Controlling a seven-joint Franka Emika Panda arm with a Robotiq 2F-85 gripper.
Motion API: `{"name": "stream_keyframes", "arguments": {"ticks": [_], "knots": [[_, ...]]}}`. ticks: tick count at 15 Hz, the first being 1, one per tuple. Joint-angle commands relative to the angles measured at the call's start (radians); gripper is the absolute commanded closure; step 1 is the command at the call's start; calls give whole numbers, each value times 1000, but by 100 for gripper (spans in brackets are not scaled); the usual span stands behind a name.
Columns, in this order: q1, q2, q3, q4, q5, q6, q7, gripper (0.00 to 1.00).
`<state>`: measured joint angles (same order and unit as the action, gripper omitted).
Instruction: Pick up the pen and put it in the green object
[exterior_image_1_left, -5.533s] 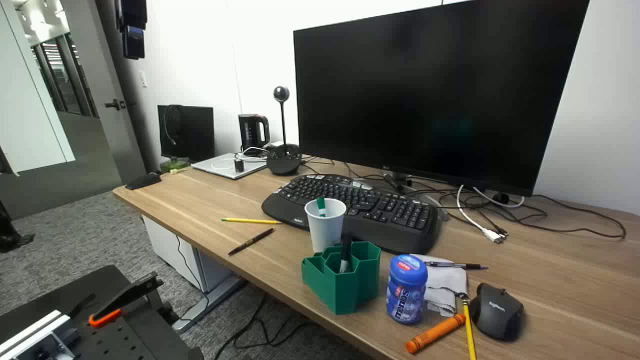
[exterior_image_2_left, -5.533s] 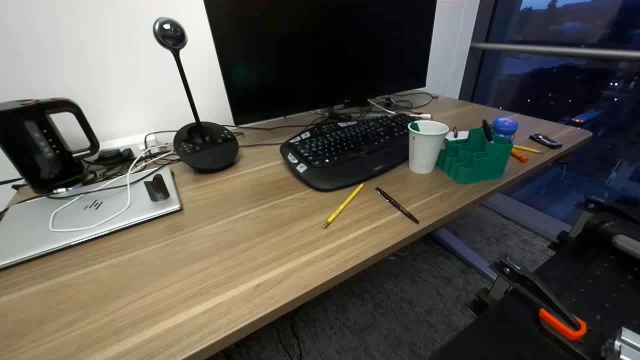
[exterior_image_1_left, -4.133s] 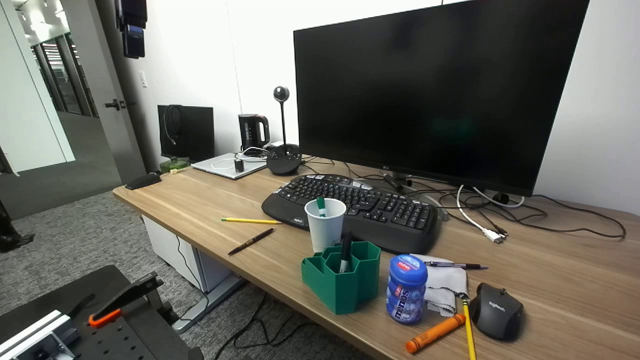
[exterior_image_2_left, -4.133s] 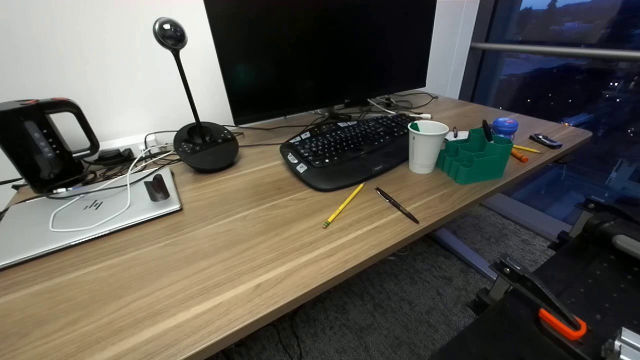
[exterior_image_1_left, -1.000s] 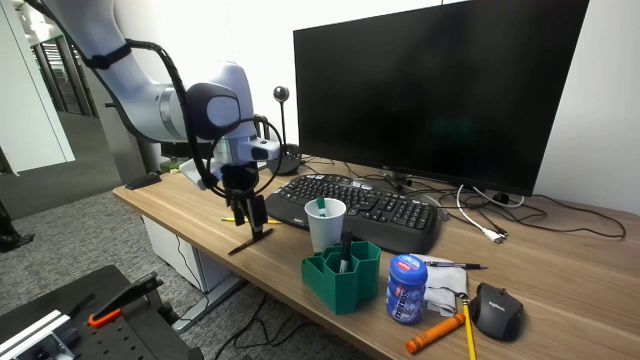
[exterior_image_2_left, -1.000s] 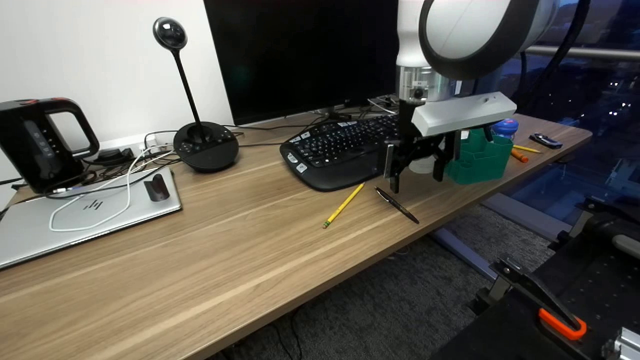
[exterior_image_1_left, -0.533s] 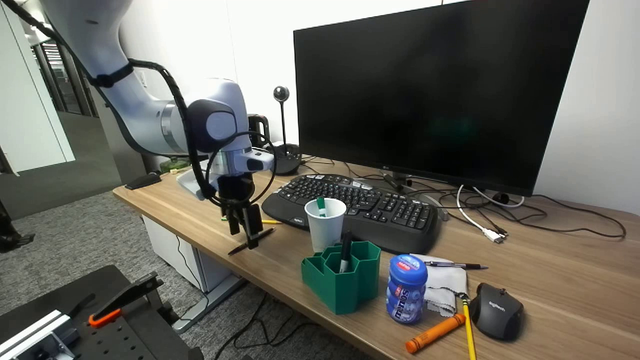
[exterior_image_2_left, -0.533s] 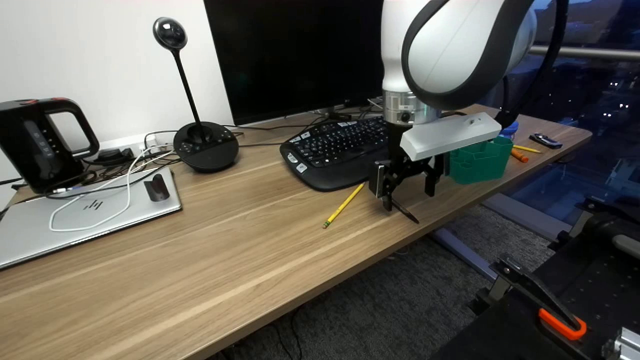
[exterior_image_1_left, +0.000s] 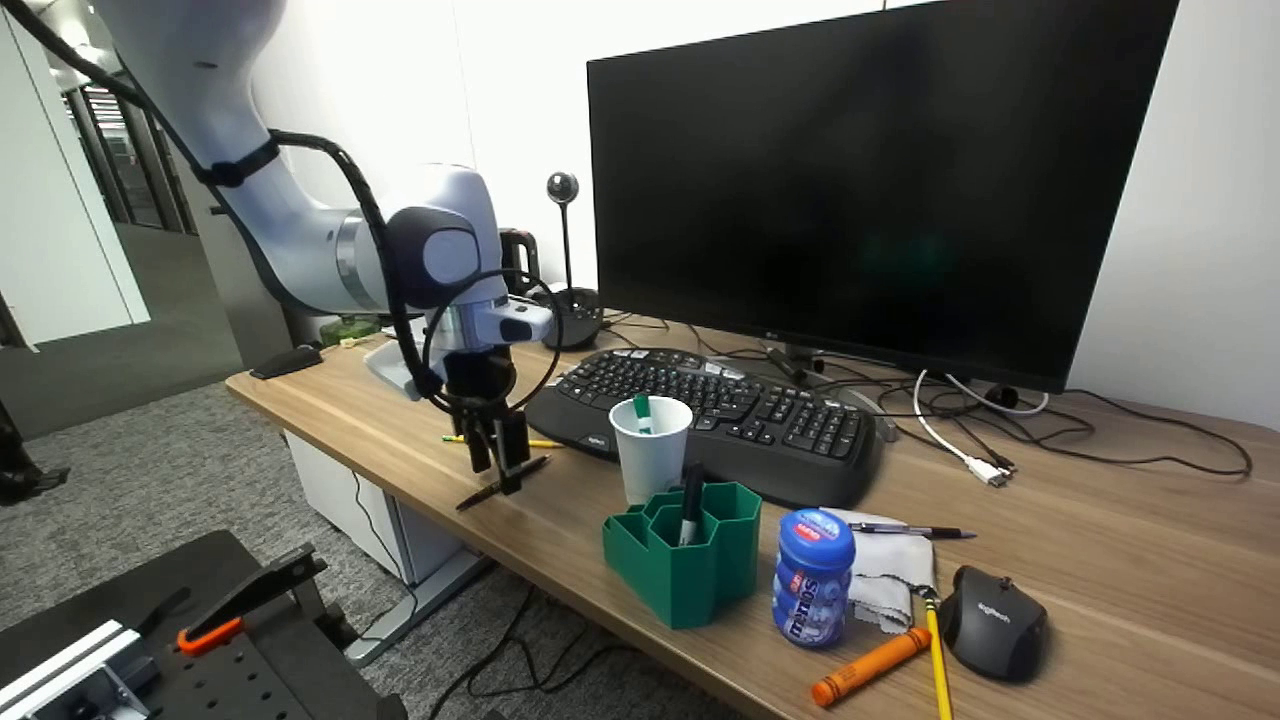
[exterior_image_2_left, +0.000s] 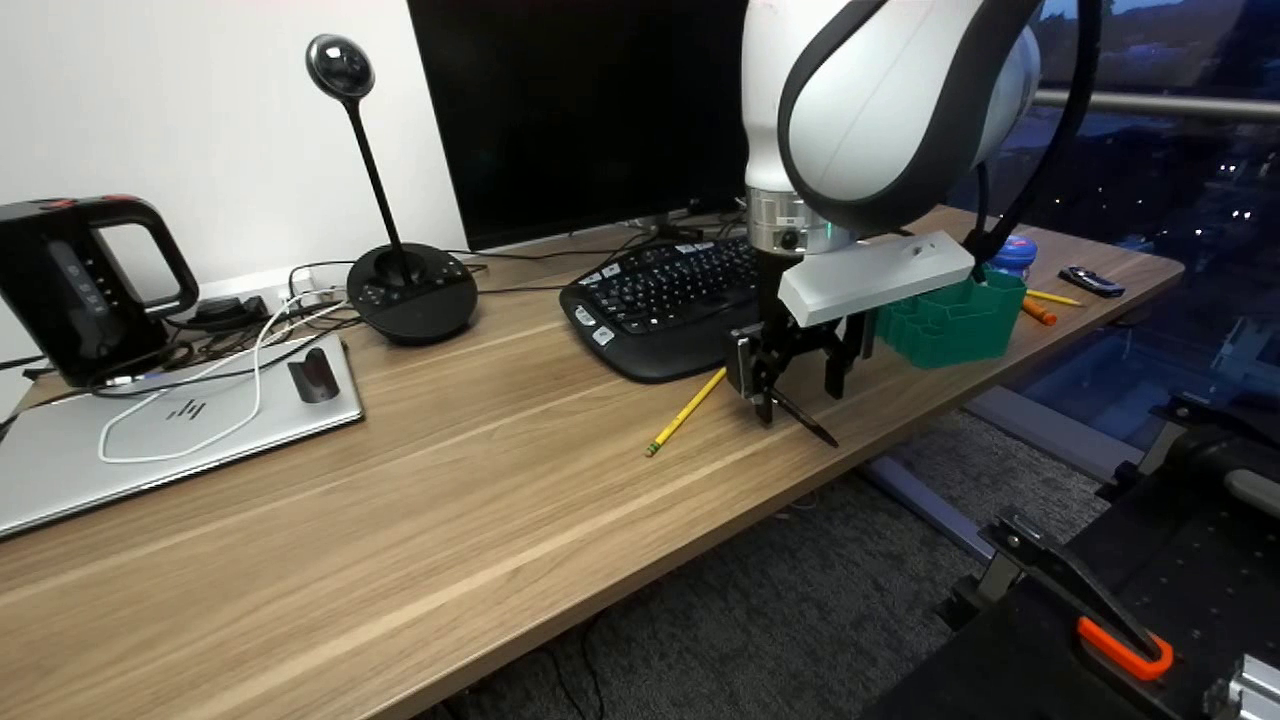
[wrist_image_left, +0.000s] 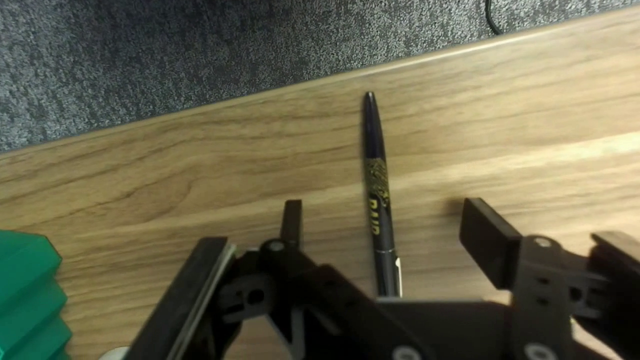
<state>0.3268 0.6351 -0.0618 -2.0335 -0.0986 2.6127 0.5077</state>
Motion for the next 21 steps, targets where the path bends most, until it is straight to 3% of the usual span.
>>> {"name": "stream_keyframes", "arguments": {"ticks": [1,8,12,17,21], "knots": [[25,49,-30,51,-6,8,33,50],[50,75,-61,88,-14,-8,67,99],[49,51,-56,75,-6,-33,72,96],[44,-105,-52,-57,-10,55,59,96],[81,-222,-129,-132,-54,93,193,96]]}}
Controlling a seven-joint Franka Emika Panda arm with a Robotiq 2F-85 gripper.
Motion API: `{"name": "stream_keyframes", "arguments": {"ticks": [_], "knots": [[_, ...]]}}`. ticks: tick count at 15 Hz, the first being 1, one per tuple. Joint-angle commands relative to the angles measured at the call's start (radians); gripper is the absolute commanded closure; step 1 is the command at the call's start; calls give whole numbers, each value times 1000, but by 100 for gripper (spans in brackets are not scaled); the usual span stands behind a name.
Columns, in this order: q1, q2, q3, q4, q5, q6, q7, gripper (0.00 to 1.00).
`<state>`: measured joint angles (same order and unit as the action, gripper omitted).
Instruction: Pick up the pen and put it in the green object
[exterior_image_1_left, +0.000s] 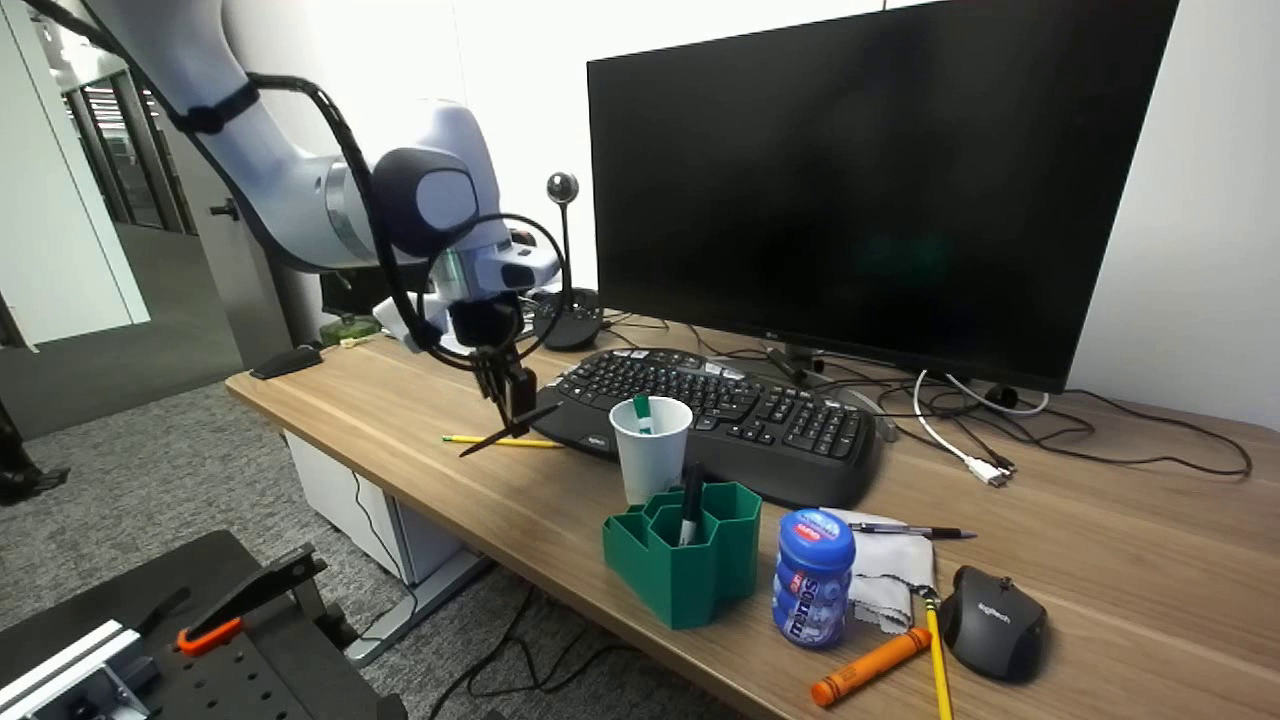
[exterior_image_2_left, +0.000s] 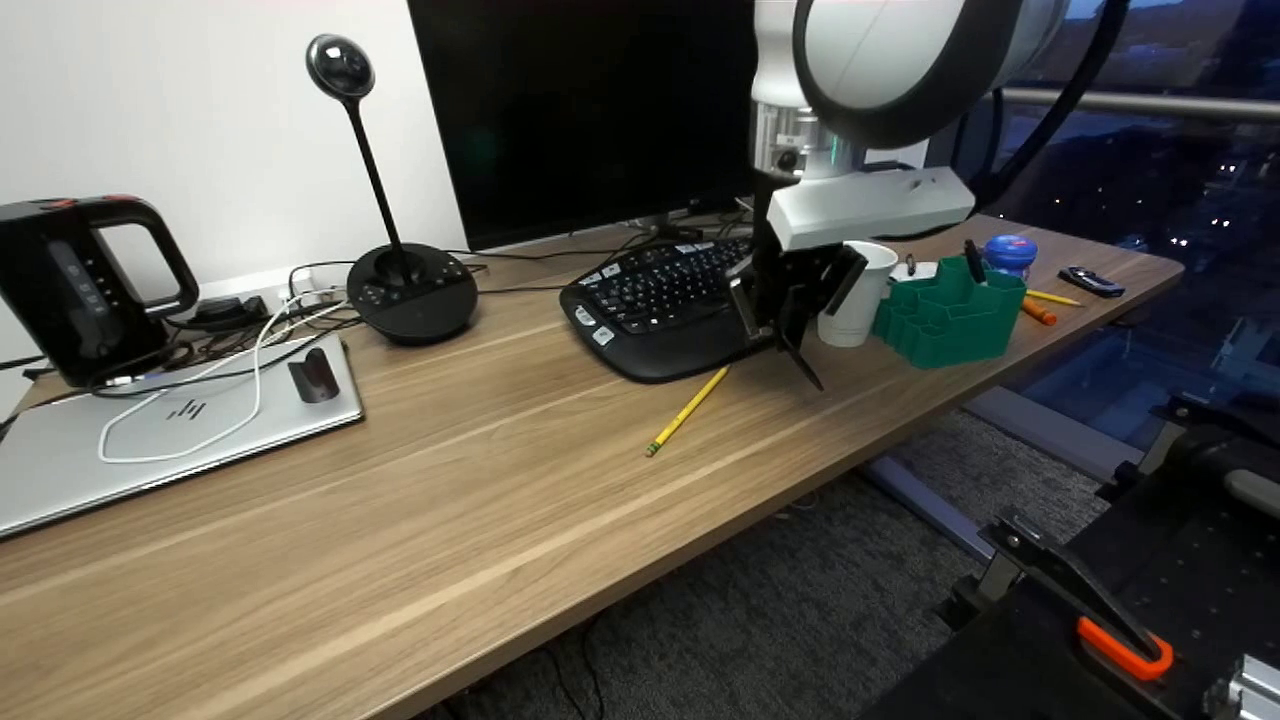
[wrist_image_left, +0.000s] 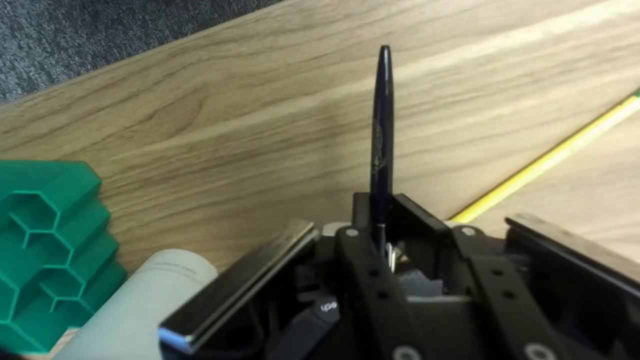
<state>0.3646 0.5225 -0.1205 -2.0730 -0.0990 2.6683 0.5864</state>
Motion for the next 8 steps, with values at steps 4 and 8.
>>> {"name": "stream_keyframes", "arguments": {"ticks": [4,8], "knots": [[90,-169,-197,-138,-243,111,372,96],[258,-153,-468,-152,-512,177,677,96]]}}
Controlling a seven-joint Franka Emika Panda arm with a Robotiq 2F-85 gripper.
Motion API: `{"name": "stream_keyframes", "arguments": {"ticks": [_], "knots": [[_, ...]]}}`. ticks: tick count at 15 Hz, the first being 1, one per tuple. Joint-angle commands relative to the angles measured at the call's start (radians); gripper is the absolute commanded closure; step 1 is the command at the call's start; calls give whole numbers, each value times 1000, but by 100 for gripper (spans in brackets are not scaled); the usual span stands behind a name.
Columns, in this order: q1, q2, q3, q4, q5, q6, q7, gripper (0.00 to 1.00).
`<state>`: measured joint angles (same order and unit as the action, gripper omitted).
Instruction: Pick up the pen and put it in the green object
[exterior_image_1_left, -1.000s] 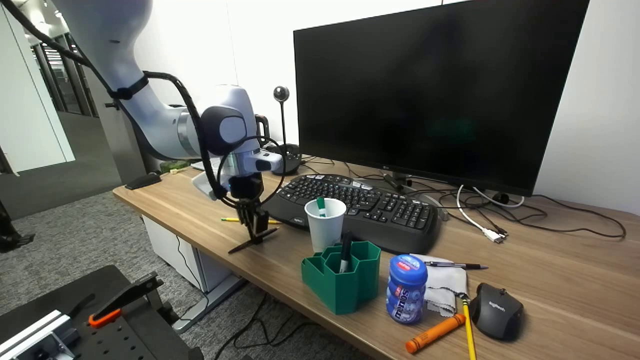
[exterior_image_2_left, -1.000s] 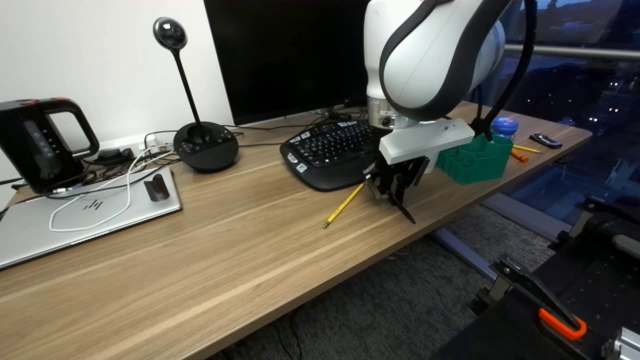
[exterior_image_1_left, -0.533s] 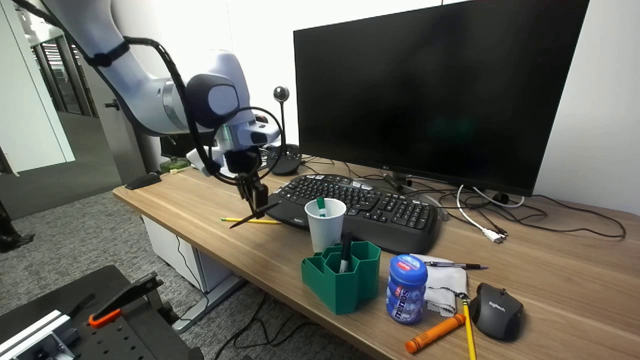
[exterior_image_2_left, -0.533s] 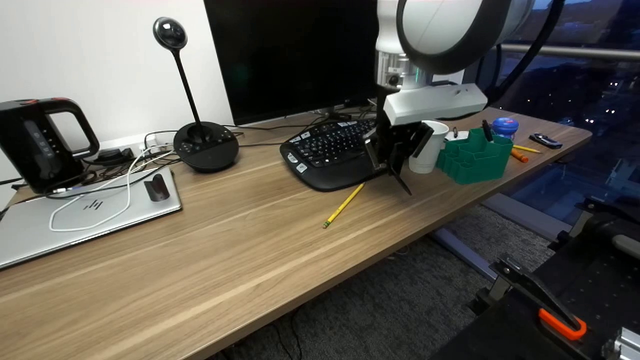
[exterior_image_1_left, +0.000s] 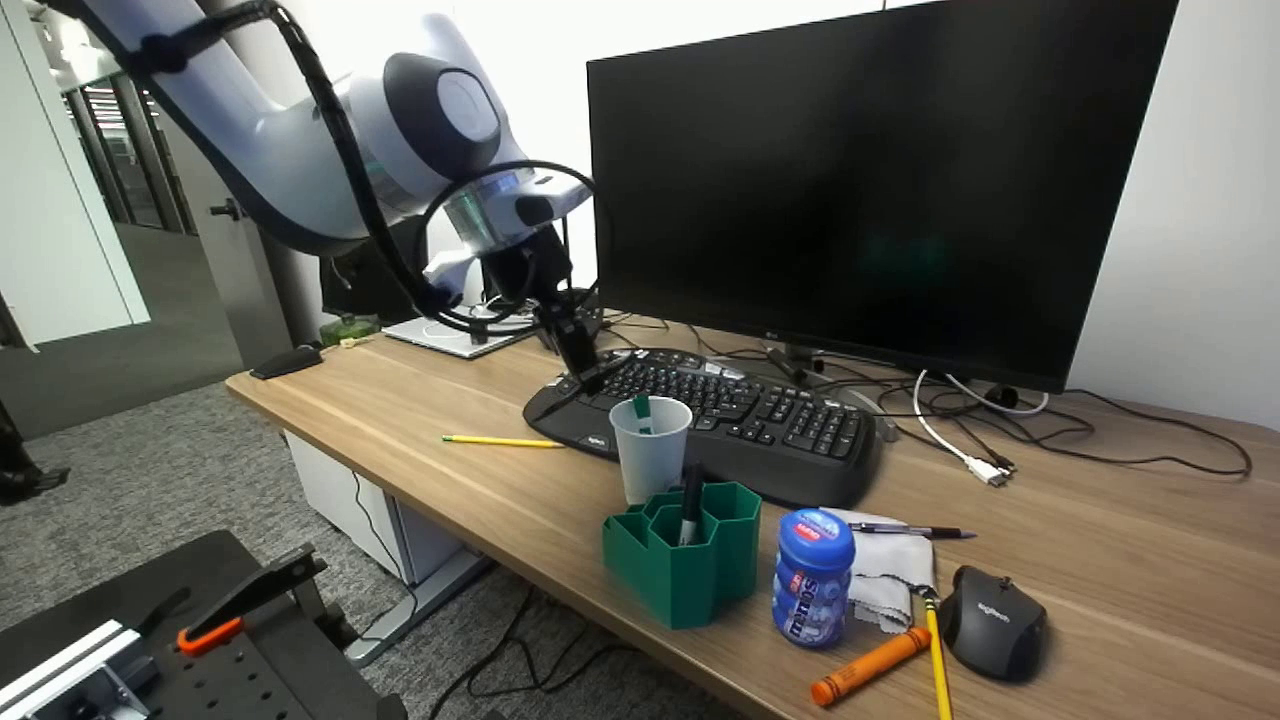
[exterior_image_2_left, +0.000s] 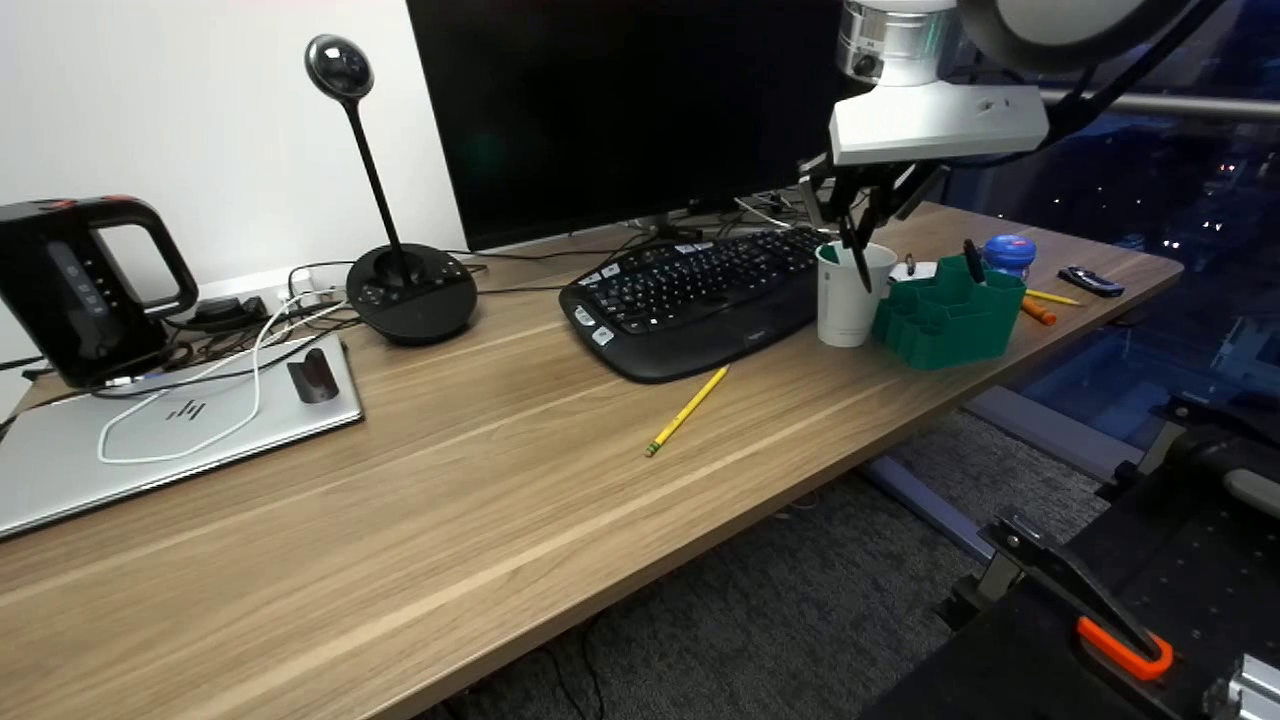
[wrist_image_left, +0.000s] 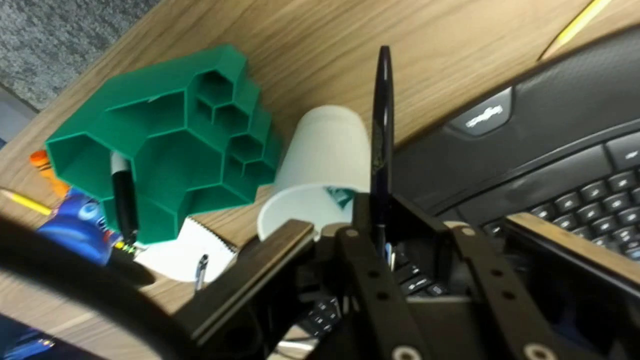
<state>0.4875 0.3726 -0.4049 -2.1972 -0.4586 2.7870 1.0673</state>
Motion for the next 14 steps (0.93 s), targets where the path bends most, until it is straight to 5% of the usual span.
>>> {"name": "stream_keyframes", "arguments": {"ticks": [1,4,8,12,14], "knots": [[192,8,-261,-26,-208,70,270,96],[353,66,-469,-10,-363,56,492,96],[479,154,-602,-28,-522,40,748,96],[555,263,-661,-52,-564,-18,920,96],[506,251,-597,-42,-631,-114,1013,96]]}}
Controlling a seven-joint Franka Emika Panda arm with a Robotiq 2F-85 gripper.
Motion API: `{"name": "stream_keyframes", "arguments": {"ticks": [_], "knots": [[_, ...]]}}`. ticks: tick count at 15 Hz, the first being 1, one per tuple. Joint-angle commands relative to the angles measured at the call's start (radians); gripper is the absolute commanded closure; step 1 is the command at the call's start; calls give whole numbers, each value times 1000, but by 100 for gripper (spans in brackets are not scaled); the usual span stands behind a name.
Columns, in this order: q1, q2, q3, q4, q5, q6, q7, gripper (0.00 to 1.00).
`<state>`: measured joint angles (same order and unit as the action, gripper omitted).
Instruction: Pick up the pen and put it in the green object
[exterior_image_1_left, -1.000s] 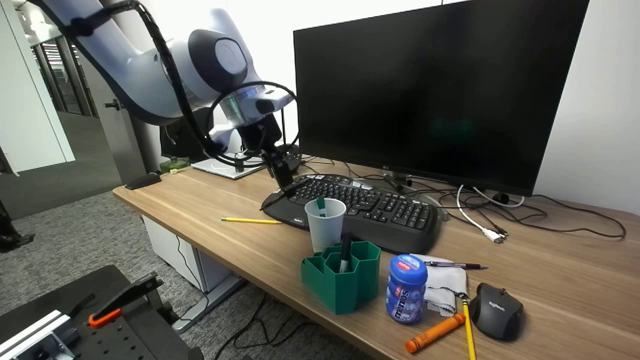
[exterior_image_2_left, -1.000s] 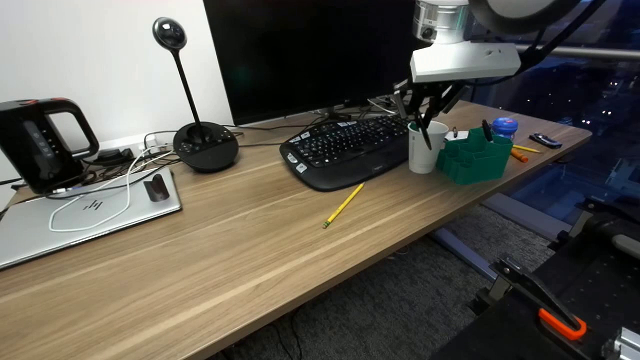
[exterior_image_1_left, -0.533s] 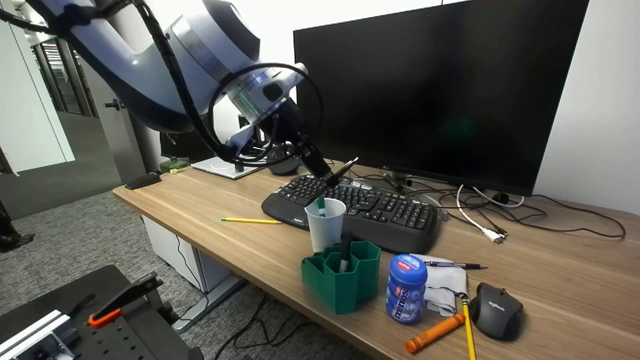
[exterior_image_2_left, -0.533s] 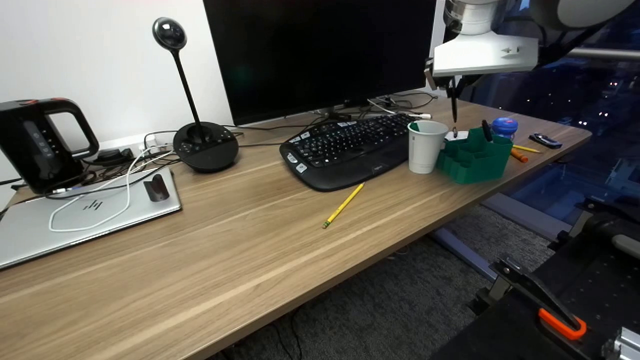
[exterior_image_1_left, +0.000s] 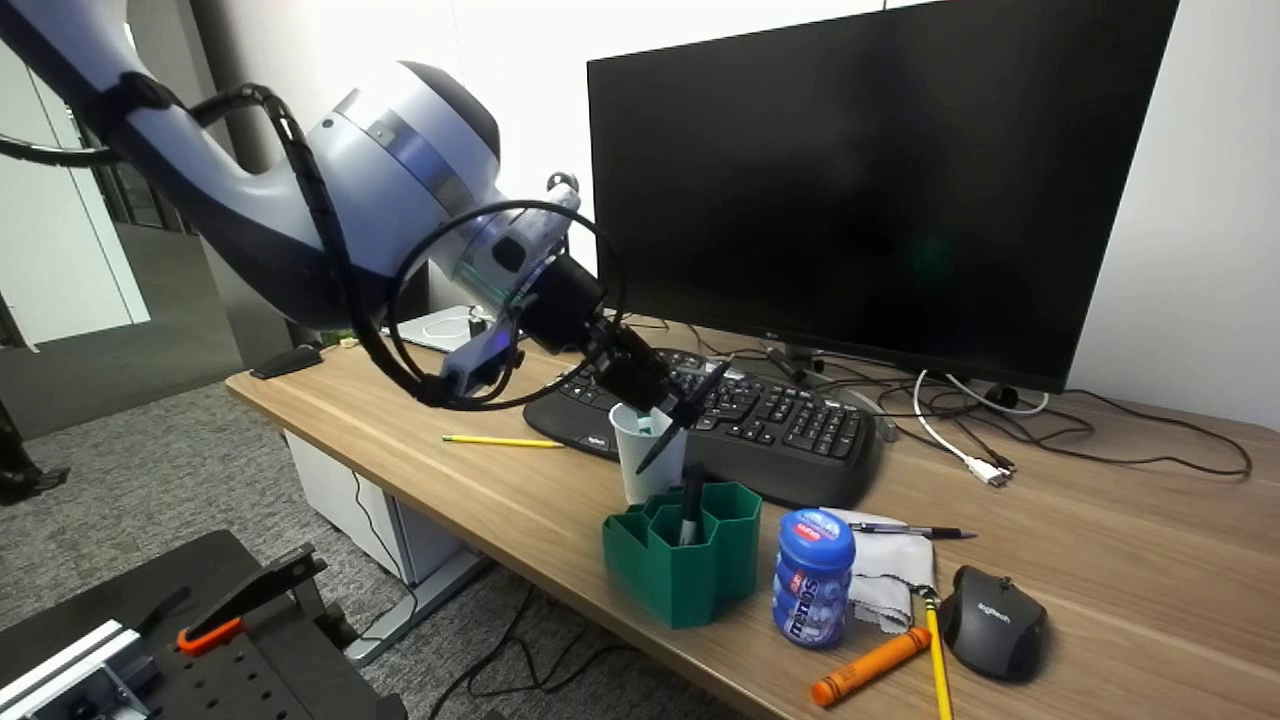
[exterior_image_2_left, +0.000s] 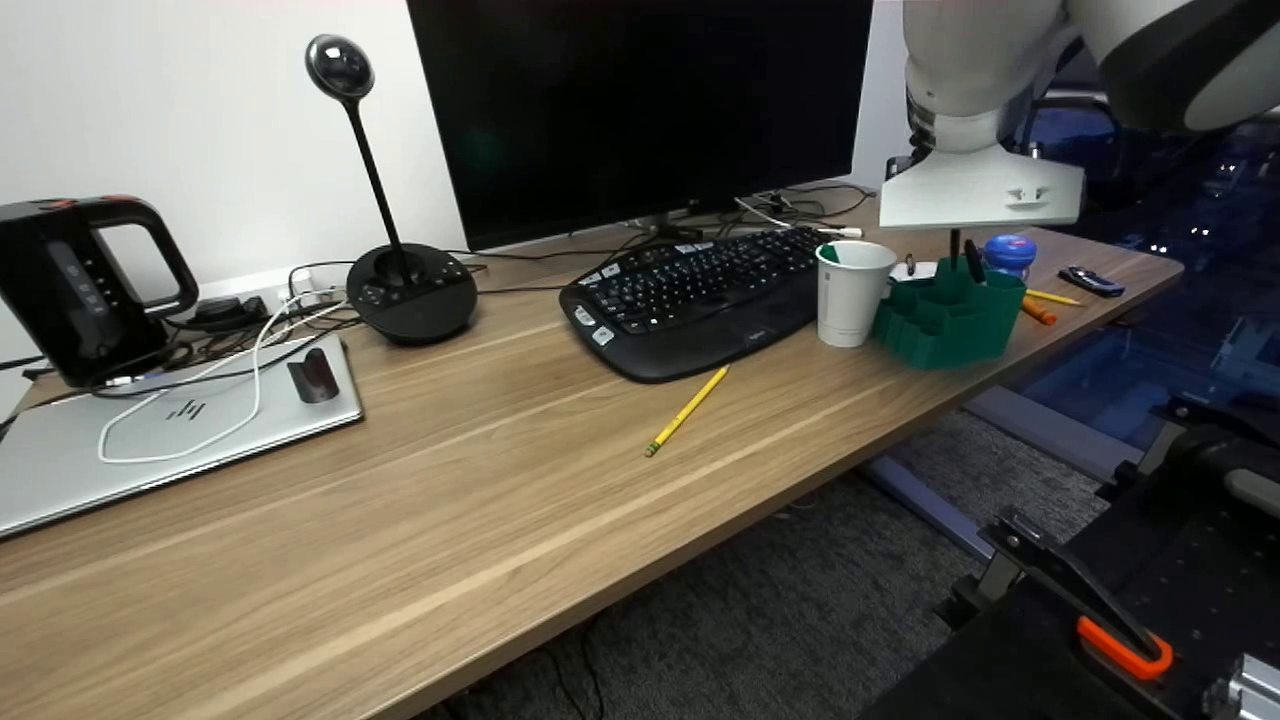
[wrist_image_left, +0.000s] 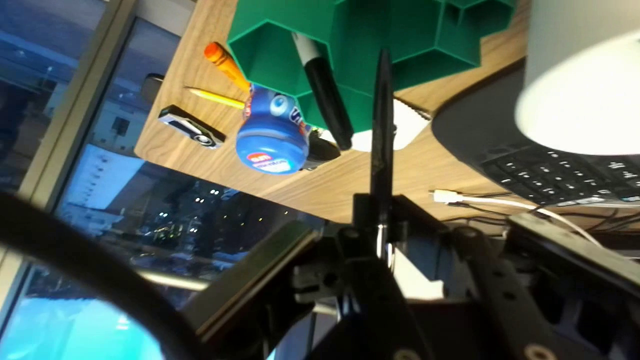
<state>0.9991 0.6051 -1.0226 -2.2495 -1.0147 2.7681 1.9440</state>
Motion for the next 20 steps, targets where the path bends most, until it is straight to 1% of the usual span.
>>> {"name": "stream_keyframes", "arguments": {"ticks": [1,3,5,7,9,12,13,15,16,17,19,20], "knots": [[-26,17,47,15,-102,-136,173,96],[-70,6,105,27,-164,-203,239,96],[-126,-9,178,43,-252,-254,306,96],[-208,-42,279,58,-334,-313,353,96],[-302,-66,397,74,-417,-368,395,96],[-466,-92,610,89,-532,-477,439,96],[-528,-98,686,90,-562,-515,447,96],[-629,-95,810,91,-605,-584,453,96],[-670,-93,857,88,-612,-613,445,58],[-705,-94,898,85,-620,-635,444,57],[-762,-97,960,75,-631,-653,441,44],[-785,-104,983,68,-639,-657,438,35]]}}
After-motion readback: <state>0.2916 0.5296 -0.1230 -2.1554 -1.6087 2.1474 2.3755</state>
